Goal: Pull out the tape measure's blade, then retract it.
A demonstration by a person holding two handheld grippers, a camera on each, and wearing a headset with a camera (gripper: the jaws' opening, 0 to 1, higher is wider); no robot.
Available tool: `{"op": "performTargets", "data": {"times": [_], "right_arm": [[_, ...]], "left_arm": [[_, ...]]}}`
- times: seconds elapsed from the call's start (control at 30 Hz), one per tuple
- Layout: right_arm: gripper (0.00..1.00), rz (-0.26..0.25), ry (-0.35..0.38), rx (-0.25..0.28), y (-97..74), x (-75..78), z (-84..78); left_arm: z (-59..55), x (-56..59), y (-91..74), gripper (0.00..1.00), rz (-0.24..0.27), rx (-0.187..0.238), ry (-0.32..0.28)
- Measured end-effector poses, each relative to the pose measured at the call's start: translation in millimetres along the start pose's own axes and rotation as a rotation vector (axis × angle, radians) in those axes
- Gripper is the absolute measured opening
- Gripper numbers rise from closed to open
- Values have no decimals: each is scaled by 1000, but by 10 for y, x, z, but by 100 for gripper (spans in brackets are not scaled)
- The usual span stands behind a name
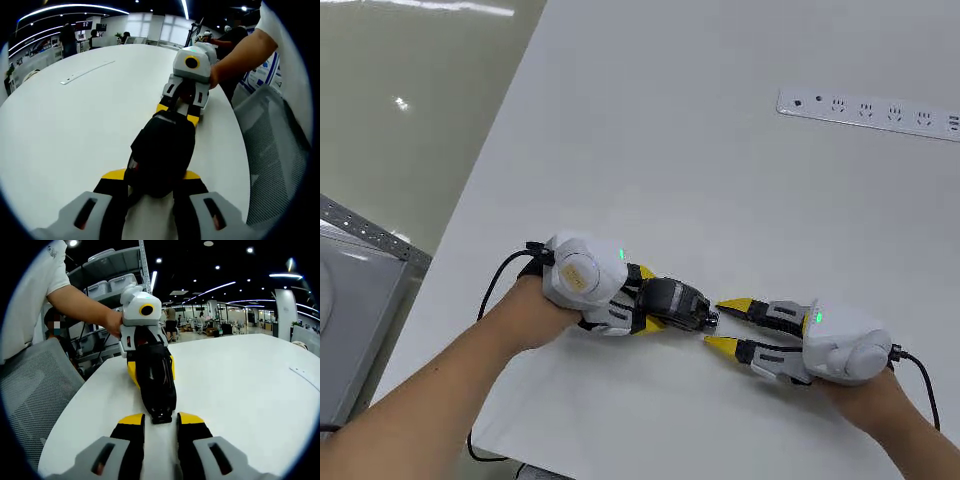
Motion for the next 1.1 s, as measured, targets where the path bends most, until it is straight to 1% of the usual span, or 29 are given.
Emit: {"op": "performTargets", "data": {"times": [0.1, 0.17, 0.23, 0.37, 0.5, 0.8, 0.9, 1.0, 1.1], "right_arm": [[23, 11, -6, 5, -1, -17, -11], [20, 14, -21, 4, 2, -16, -10], [19, 19, -11, 9, 5, -25, -8], [18, 19, -10, 11, 13, -27, -5], [15, 10, -18, 8, 12, -7, -5], [16, 10, -25, 9, 15, -31, -4], [17, 15, -43, 9, 12, -52, -1], [16, 8, -50, 6, 15, -33, -5], [17, 5, -69, 5, 12, -59, -3]], "left_arm": [[-2, 1, 3, 32, -2, 0, -2], [-4, 1, 7, 32, -3, -1, 0], [-5, 1, 10, 32, -4, -1, 0], [-7, -1, 14, 32, -3, -3, 5], [-8, -3, 14, 32, -4, -2, 5], [-10, -5, 15, 32, -2, -4, 6], [-11, -5, 16, 32, -2, -4, 7], [-12, -7, 16, 32, -1, -6, 8], [-13, -8, 18, 32, -1, -7, 7]]}}
Point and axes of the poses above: the centre of the closed fingertips' face, and the gripper's own axes: y roughly forward along the fingers, x roughly to its right, z roughly out of its top, the point moved 1 cm from there along -y, roughly backward along the fingers, and after that the axes turned 14 degrees about -y, right-handed, at the moved point
